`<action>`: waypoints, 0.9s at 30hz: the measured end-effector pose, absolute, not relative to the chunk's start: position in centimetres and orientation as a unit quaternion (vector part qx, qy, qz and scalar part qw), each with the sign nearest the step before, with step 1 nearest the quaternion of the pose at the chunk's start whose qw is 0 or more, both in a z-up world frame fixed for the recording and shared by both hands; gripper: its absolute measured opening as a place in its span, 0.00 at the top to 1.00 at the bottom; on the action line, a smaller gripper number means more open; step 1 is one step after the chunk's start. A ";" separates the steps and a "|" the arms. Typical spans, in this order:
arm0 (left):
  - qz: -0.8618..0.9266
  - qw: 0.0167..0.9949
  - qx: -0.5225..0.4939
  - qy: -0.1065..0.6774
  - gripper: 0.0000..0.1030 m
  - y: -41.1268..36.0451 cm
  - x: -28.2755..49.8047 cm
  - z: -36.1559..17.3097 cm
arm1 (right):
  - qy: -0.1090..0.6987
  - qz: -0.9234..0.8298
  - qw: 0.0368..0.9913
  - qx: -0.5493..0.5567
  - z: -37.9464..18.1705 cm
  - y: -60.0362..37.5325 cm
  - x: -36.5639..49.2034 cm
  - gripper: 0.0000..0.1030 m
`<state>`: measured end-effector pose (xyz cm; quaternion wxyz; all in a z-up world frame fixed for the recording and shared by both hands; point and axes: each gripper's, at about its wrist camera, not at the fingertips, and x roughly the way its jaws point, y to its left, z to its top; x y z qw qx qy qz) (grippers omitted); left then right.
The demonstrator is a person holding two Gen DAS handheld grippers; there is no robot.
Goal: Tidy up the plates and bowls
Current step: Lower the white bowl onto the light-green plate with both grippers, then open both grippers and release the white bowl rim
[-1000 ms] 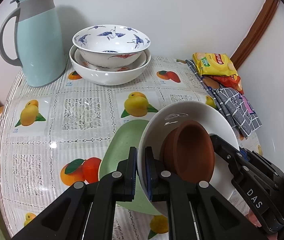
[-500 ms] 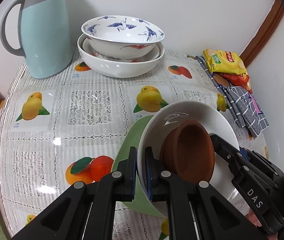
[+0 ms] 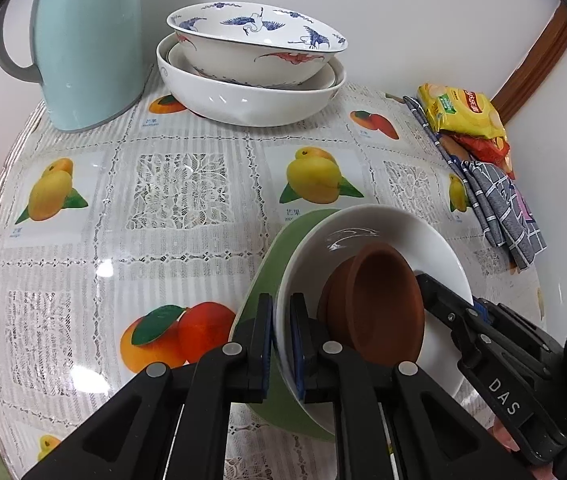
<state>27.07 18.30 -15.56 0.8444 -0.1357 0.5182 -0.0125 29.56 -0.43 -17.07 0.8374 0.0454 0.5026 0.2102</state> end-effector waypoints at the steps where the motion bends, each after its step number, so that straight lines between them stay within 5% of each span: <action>1: -0.017 0.844 -0.138 0.518 0.90 18.4 27.2 -15.6 | 0.503 0.211 0.837 0.047 -17.1 -0.4 29.7 0.88; 22: -0.017 0.845 -0.132 0.519 0.84 18.9 26.9 -14.9 | 0.495 0.204 0.845 0.017 -15.8 -1.0 29.1 0.80; 27: 0.007 0.853 -0.109 0.511 0.67 19.1 26.1 -14.1 | 0.504 0.209 0.838 0.032 -15.9 -1.4 29.1 0.77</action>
